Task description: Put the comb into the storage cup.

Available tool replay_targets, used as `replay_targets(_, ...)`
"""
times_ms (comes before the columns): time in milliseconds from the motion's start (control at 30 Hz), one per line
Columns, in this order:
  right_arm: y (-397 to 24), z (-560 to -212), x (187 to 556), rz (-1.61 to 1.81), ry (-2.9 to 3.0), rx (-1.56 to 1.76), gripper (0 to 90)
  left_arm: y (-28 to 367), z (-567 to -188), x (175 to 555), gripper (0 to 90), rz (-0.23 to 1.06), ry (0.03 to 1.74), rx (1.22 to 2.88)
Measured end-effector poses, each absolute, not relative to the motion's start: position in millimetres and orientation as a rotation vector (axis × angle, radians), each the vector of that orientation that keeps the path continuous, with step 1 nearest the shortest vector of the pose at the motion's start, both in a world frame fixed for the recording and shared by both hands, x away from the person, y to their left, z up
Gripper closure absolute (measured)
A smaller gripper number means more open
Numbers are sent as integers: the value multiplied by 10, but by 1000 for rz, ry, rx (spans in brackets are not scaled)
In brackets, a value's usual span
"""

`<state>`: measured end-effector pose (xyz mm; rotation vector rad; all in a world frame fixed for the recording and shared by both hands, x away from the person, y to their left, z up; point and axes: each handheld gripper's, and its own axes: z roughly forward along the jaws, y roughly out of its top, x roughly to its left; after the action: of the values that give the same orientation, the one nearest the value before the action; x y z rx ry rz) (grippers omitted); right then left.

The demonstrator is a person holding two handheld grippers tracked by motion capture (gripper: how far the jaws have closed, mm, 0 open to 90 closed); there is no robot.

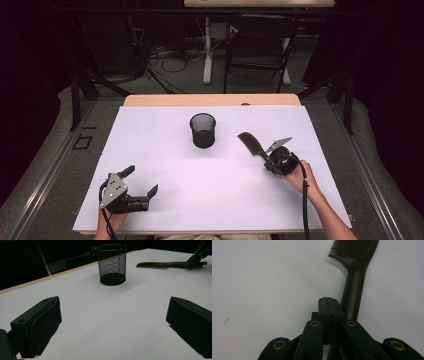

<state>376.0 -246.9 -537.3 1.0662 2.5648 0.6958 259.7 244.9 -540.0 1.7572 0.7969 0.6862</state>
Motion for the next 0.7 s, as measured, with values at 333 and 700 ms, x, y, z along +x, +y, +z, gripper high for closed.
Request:
replay_targets(333, -2507, -5362, 3778, 684, 2548, 1085, 900, 2451, -5400, 2596, 1, 687, 797, 1756)
replay_targets(700, -2495, -5340, 3759, 721, 2569, 1061, 856, 2449, -5400, 2599, 1, 687, 796, 1759)
